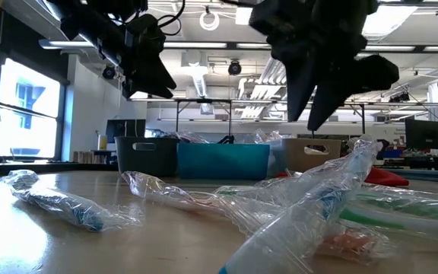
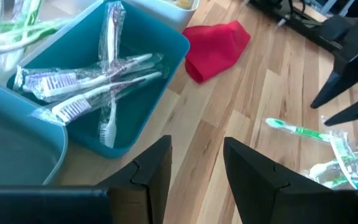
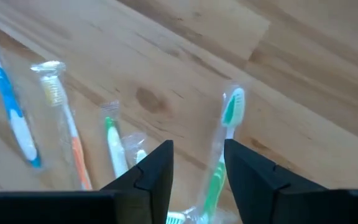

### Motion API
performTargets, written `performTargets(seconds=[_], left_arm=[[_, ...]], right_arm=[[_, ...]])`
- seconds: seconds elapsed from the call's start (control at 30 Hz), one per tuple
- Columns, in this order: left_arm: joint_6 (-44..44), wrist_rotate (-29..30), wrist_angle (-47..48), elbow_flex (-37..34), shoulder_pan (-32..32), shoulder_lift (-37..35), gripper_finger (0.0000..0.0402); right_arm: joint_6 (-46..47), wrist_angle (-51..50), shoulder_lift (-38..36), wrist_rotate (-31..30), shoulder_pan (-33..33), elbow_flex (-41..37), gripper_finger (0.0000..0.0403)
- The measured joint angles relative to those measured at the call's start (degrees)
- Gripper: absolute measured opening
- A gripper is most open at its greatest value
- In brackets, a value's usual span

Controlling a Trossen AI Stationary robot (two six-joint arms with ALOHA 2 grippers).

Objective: Pick & Place Toothbrushes
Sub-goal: Put the top right green toothbrush into the transparent bin

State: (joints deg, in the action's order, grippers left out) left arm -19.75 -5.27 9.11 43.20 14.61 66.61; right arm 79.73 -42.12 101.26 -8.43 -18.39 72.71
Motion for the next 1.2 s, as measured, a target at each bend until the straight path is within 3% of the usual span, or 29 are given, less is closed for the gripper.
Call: performTargets(seconds=[0.63,1.2], left_arm=[[0.01,0.34,0.54,0.00,0.00,0.00,0.0143],[0.17,0.49,1.41,0.00,0.00,0.00,0.0143]], right_arm=[[-0.02,2.72,10.39,0.69,0.00,-0.02,0.0129],[0.00,3.94,10.77,0.49,0.02,-0.26,0.0129]])
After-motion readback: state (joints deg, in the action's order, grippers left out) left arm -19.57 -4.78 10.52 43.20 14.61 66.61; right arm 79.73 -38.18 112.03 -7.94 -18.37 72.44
